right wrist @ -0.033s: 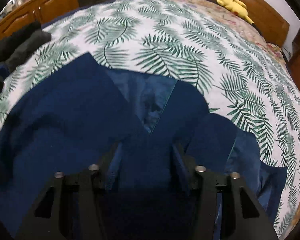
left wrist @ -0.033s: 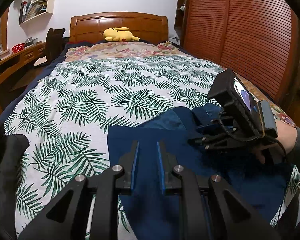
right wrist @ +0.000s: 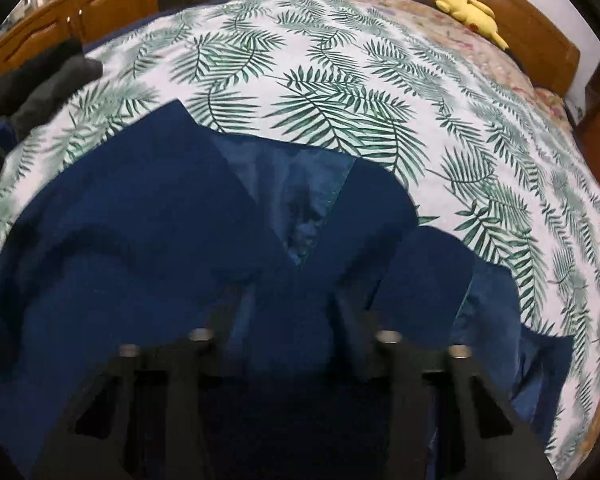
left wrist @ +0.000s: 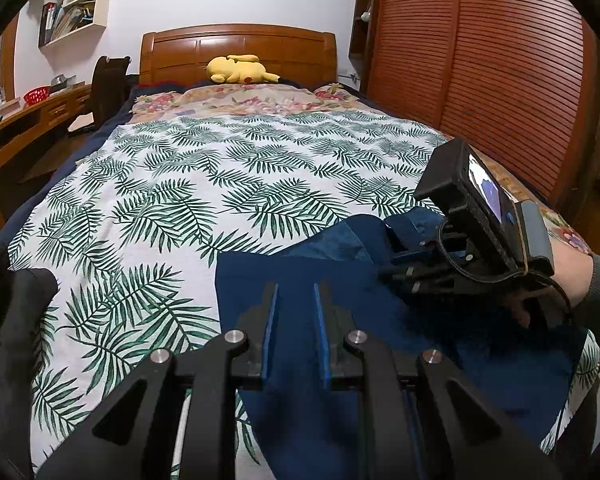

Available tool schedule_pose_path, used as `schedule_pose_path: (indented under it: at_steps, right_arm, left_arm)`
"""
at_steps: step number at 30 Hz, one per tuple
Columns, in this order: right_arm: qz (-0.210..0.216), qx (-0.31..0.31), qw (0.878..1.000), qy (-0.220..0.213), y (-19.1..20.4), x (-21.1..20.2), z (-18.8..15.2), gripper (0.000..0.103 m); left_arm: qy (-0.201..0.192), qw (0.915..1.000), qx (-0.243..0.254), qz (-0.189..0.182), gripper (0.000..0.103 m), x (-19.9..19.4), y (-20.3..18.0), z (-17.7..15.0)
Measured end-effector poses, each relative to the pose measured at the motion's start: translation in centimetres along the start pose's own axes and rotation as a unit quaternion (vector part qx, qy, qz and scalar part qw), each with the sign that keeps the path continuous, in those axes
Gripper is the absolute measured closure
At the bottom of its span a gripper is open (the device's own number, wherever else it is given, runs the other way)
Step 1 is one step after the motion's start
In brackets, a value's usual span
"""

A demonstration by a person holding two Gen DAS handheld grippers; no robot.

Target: Fold large clothes

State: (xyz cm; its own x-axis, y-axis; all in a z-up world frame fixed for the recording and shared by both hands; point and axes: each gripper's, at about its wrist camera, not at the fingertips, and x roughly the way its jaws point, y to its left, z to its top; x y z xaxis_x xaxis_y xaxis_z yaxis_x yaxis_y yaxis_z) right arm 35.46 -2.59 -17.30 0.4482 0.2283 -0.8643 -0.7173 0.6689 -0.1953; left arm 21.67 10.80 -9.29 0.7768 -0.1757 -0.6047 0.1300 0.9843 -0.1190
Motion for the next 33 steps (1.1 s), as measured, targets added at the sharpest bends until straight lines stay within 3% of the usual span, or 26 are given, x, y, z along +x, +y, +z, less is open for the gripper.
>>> schedule_pose_path:
  at_steps: [10,13,15,23,28,29,31,32,33]
  right_arm:
    - [0.004,-0.011,1.0,-0.015,-0.5,-1.2,1.2,0.097]
    - [-0.005,0.007,1.0,-0.024,-0.9,-1.4,1.2,0.081]
    - [0.004,0.019,0.999,-0.035,-1.2,-1.8,1.3,0.052]
    - [0.036,-0.002,0.998,-0.058,1.3,-2.1,2.2,0.051]
    - [0.027,-0.006,1.0,-0.012,1.4,0.6,2.1,0.051]
    - [0.029,-0.002,1.0,-0.004,1.2,1.0,1.9,0.051]
    - [0.049,0.004,0.999,0.005,1.1,1.4,1.5,0.065]
    - [0.056,-0.007,0.998,0.006,1.3,1.2,1.4,0.087]
    - [0.055,-0.021,0.998,0.007,1.7,1.1,1.3,0.095]
  left_arm:
    - [0.002,1.0,-0.006,0.005,0.088,0.1,0.4,-0.1]
    - [0.001,1.0,-0.006,0.004,0.088,0.1,0.5,-0.1]
    - [0.002,1.0,-0.006,0.005,0.088,0.1,0.5,-0.1]
    - [0.002,1.0,-0.006,0.005,0.088,0.0,0.4,-0.1]
    - [0.003,0.9999,-0.008,0.006,0.088,0.0,0.8,-0.3]
    - [0.003,0.9999,-0.008,0.006,0.088,0.0,0.9,-0.3]
    - [0.002,0.9999,-0.01,0.006,0.088,-0.1,1.1,-0.4]
    - [0.002,0.9999,-0.011,0.007,0.088,-0.1,1.3,-0.4]
    - [0.001,0.9999,-0.012,0.007,0.088,-0.1,1.3,-0.3]
